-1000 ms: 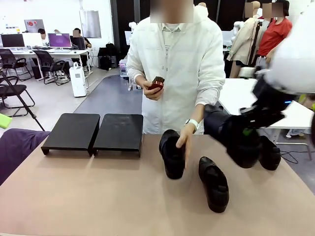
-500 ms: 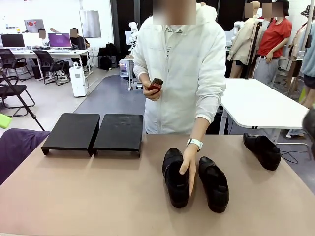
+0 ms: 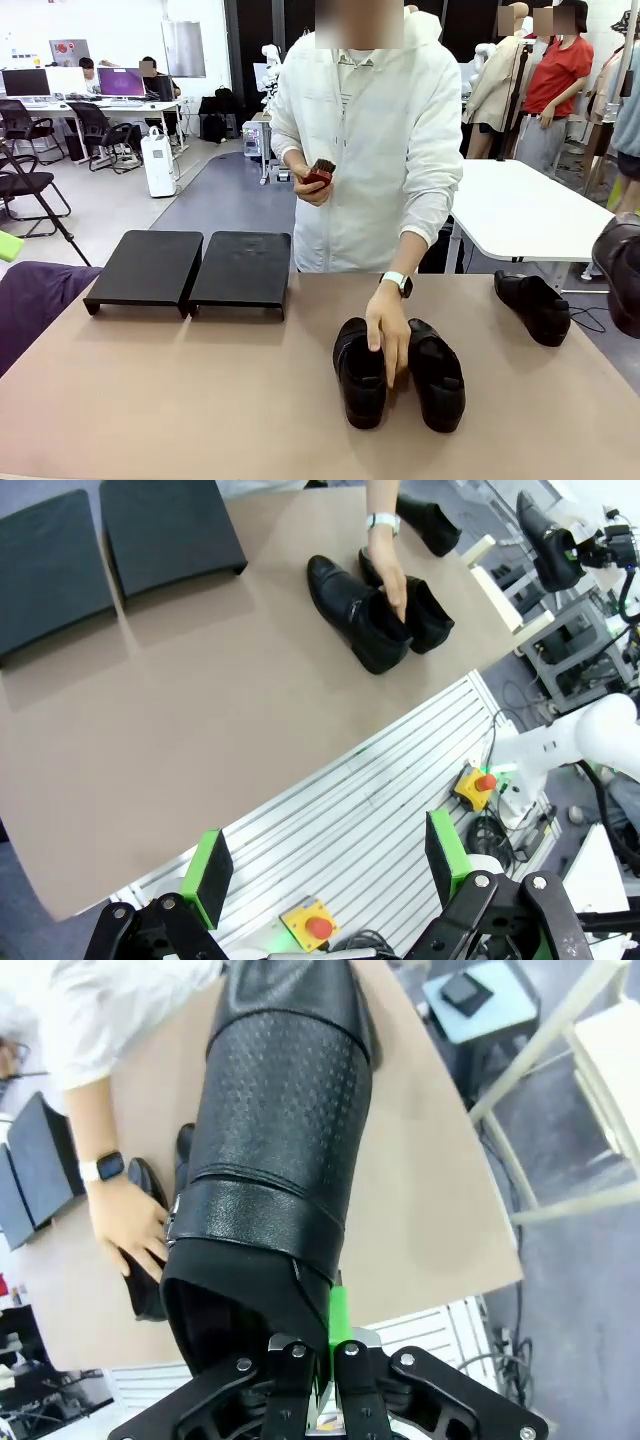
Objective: Organize the shoes by placing them on the stand.
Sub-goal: Pick up one Shoe and place it in the middle of the table.
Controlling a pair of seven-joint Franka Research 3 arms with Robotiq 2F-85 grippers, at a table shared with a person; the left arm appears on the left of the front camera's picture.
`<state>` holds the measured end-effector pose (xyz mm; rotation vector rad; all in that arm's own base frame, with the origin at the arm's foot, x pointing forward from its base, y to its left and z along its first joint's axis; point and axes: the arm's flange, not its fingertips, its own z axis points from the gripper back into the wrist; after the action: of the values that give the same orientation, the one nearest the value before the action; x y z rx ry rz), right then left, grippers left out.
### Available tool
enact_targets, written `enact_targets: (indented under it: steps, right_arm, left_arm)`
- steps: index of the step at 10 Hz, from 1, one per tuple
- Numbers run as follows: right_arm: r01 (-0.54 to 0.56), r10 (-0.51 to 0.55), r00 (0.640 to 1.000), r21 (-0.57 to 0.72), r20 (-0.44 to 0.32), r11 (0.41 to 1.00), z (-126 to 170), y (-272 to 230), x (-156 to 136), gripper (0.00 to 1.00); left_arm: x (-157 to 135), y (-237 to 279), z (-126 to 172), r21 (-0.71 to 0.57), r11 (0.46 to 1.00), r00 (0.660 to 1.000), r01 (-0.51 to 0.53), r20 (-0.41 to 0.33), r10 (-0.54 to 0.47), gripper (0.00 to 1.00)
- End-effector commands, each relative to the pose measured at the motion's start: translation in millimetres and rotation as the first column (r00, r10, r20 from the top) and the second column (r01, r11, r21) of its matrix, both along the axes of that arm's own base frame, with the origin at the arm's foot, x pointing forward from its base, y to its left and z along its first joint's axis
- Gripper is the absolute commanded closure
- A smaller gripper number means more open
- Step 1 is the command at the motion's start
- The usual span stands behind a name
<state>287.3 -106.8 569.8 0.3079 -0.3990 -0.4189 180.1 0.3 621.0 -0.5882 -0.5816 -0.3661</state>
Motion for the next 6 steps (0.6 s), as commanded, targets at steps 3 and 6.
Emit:
enact_targets:
  steps: [3, 6]
  right_arm:
    - [-0.230, 0.230, 0.970, -0.002, 0.079, 0.973, 10, 138, 23, 1.00]
    - [-0.532, 0.534, 0.837, -0.054, 0.119, 0.845, -15, 291, 56, 1.00]
  left_arm:
    - [-1, 1, 1, -0.013, 1.000, 1.000, 0.021, 0.006, -0.021, 0.00]
    - [-1, 1, 1, -0.013, 1.000, 1.000, 0.021, 0.006, -0.021, 0.00]
